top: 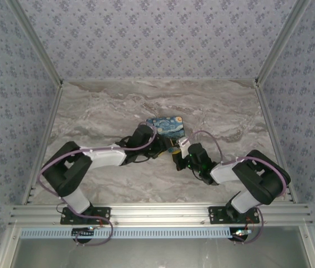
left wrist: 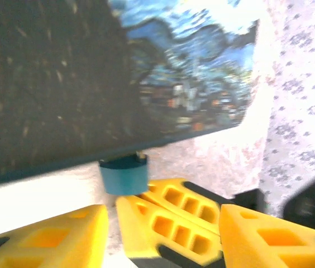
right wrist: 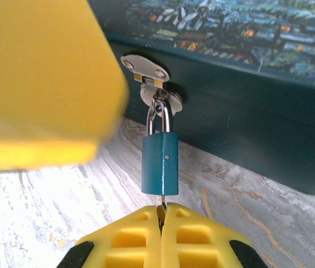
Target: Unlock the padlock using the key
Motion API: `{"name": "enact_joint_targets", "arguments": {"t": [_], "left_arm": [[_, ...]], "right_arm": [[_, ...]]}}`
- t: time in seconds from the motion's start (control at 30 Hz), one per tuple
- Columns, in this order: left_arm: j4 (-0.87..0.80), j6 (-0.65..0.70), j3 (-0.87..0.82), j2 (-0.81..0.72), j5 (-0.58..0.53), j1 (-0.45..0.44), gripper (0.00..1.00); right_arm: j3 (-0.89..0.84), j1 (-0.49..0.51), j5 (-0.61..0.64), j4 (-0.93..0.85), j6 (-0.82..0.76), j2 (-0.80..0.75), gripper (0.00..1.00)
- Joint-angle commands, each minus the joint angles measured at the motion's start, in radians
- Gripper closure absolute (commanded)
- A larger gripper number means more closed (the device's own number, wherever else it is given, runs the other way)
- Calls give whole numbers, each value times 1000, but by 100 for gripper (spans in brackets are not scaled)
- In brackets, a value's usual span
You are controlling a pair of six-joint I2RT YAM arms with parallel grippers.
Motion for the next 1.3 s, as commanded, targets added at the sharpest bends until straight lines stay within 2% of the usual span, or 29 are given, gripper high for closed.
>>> {"name": "enact_joint_targets", "arguments": {"t": [0.0, 0.2, 0.33, 0.67, 0.97, 1.27], "left_arm": [[-64, 43, -30, -104, -45, 16, 39], [25, 58, -110, -189, -76, 31, 35], [98, 48, -136, -178, -58, 34, 42], [288, -34, -190, -73, -33, 33, 48], [372, -71, -185, 17, -13, 33, 49], [555, -141, -184, 154, 12, 28, 51]], "right_arm": [[35, 4, -10, -34, 48, -6, 100], [48, 6, -37, -56, 151, -27, 100], [67, 5, -60, -79, 229, -36, 100], [96, -12, -106, -139, 393, -68, 100], [99, -57, -181, -169, 516, -71, 100], [104, -74, -205, -181, 555, -72, 100]]}}
